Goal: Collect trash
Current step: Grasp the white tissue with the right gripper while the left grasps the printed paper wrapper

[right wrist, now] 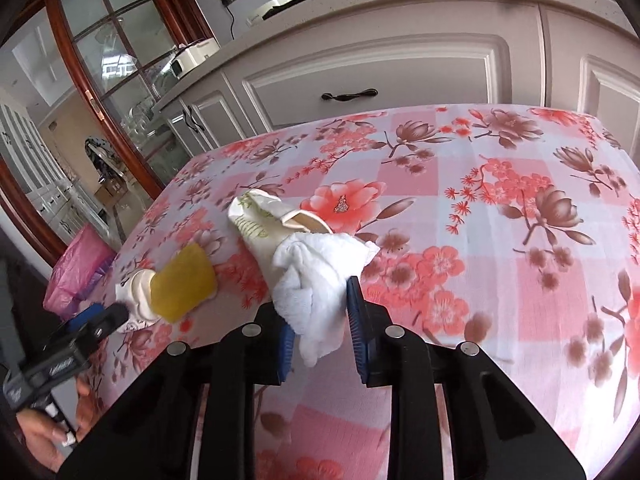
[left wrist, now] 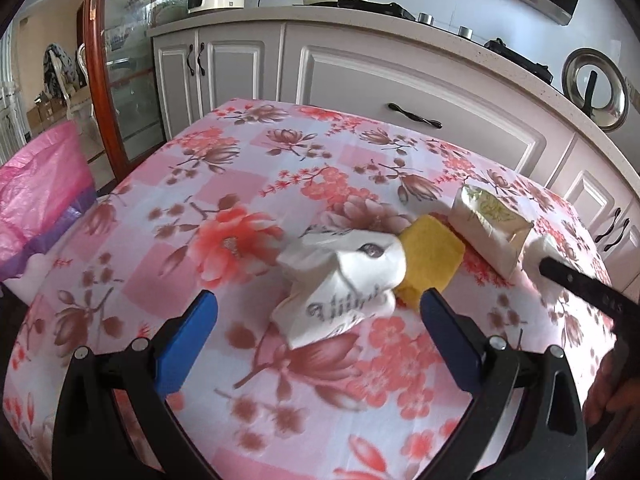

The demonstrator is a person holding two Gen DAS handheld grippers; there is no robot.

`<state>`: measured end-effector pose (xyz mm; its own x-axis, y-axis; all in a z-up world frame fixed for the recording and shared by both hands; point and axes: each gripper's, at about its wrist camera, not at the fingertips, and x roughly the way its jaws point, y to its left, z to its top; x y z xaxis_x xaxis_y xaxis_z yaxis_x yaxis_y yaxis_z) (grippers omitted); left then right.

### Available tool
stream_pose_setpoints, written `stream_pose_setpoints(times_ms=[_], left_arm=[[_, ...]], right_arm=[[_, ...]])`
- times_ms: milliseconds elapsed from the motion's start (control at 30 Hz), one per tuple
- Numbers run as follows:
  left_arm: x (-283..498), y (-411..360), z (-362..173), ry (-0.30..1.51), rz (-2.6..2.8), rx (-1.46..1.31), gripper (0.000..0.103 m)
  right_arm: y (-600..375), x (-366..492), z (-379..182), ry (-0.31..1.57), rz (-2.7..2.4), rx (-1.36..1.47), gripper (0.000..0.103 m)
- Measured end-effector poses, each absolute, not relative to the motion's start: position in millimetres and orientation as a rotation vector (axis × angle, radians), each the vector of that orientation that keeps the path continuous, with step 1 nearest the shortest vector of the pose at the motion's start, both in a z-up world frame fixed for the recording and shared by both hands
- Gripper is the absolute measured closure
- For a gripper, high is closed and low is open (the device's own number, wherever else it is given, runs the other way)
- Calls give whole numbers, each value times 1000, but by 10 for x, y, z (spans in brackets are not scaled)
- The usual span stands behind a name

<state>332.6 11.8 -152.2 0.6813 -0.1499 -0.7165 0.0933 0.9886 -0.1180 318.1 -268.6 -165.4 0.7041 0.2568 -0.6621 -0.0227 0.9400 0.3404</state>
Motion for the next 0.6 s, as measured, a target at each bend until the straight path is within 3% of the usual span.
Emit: stream_pose_setpoints(times_ms=[100,167,200,600], left_arm=[[3423,66,-1550,807,-109,-75,8],[3478,29,-1583,821,-119,-74,40],[3500,-1,-1611,840,-129,-64,47],[2892,44,-1453,740,-155,-16,48]], right_arm=[[-2707,3112,-1629,767,161,327,78],[-2722,3069,-1605,763,159,325,78],[-2734,3048,-1588,758,158,328,78],[-2681,2738,-1444,726,201,322,78]])
